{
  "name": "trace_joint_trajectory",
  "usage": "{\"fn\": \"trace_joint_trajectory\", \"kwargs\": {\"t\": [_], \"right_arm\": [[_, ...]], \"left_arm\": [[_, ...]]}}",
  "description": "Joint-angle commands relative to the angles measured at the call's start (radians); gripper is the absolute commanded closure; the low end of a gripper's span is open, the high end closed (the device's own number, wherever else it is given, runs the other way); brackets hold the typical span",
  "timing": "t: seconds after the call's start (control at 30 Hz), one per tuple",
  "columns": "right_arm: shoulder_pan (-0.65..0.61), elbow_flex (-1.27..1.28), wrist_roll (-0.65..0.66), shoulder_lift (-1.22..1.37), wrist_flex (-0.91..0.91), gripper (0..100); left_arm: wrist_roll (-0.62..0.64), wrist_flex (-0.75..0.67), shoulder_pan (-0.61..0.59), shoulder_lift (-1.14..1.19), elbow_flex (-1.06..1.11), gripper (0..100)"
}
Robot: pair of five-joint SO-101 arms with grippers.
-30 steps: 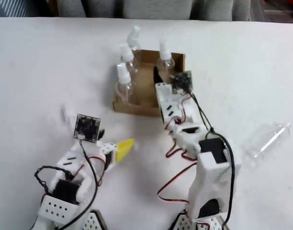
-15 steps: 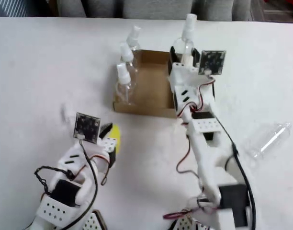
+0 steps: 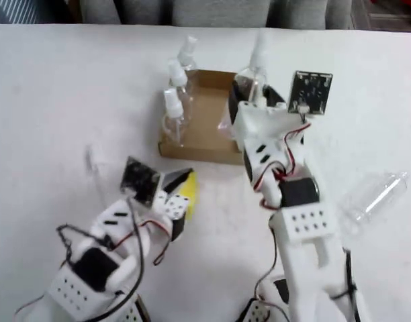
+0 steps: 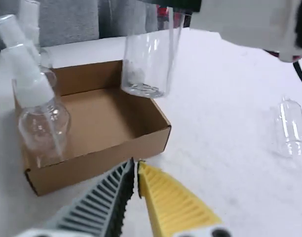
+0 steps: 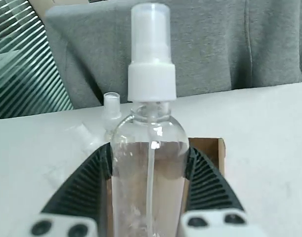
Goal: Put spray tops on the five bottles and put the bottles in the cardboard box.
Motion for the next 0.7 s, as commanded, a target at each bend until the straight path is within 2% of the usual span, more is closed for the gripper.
{"fn": "trace_joint_trajectory", "kwargs": {"t": [0.0, 0.1, 0.23, 0.4, 0.57, 0.67], "right_arm": [[-0.033, -0.008, -0.035, -0.114, 0.087, 98.2], [-0.059, 0.006, -0.041, -0.179, 0.163, 98.2], [-0.097, 0.097, -0.041, -0.274, 0.194, 98.2], [-0.107, 0.233, -0.041, -0.455, 0.194, 98.2], [-0.097, 0.319, -0.034, -0.619, 0.214, 98.2], [-0.097, 0.333, -0.034, -0.657, 0.26, 98.2]], "left_arm": [[0.012, -0.063, 0.079, 0.234, -0.163, 98], [0.012, -0.091, 0.143, 0.354, -0.232, 98], [0.012, -0.13, 0.202, 0.386, -0.242, 98], [0.012, -0.152, 0.214, 0.395, -0.221, 98], [0.012, -0.255, 0.214, 0.395, -0.157, 98], [0.012, -0.252, 0.213, 0.395, -0.153, 98]]}}
